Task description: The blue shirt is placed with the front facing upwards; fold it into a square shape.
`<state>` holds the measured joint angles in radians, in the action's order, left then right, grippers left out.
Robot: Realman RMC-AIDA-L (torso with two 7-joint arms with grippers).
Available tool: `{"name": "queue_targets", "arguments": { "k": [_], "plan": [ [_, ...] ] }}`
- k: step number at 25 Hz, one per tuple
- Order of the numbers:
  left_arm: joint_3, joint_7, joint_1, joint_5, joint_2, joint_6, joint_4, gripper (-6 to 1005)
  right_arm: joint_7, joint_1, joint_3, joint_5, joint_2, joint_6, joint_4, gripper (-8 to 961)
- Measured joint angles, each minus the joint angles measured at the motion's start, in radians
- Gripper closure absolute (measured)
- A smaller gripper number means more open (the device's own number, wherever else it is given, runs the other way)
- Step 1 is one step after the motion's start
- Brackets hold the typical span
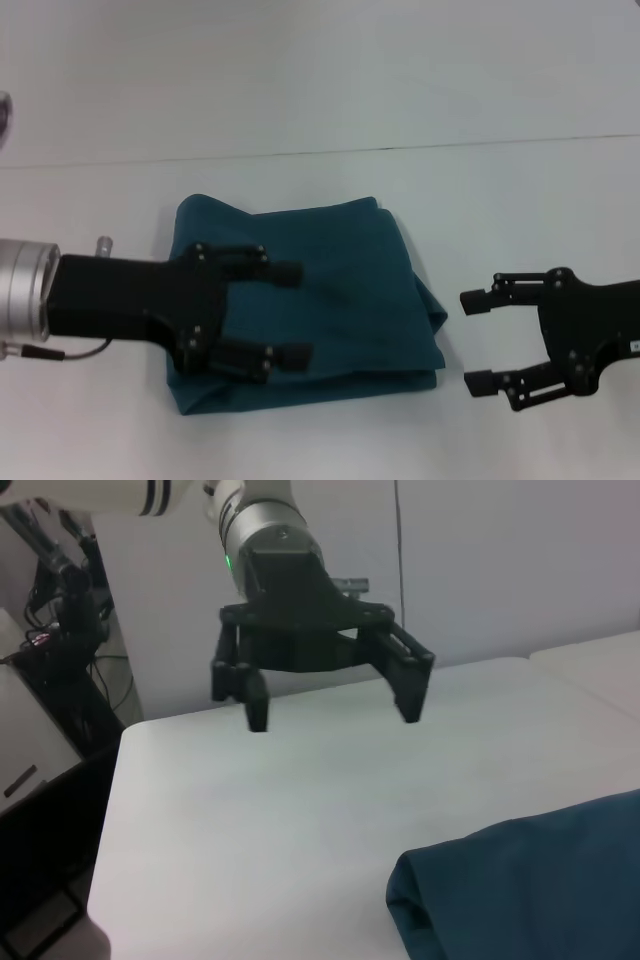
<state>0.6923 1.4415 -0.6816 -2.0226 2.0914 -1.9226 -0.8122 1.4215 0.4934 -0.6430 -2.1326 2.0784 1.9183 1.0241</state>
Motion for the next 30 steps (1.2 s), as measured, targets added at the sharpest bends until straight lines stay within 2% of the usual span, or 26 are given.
{"name": "queue_targets", "arguments": {
  "k": [7,13,30],
  "plan": [
    [0.008,-0.081,0.034,-0.007,0.013,0.037,-0.008,115,-0.010,0.010,-0.010,0.000,0.005,0.002,0.001,26],
    [0.007,-0.184,0.061,-0.002,0.029,0.133,0.003,115,0.006,0.034,-0.010,-0.003,0.000,-0.002,0.015,25],
    [0.016,-0.198,0.052,-0.009,0.033,0.161,0.025,115,0.014,0.068,-0.012,-0.007,-0.005,-0.056,0.005,26]
  ]
}}
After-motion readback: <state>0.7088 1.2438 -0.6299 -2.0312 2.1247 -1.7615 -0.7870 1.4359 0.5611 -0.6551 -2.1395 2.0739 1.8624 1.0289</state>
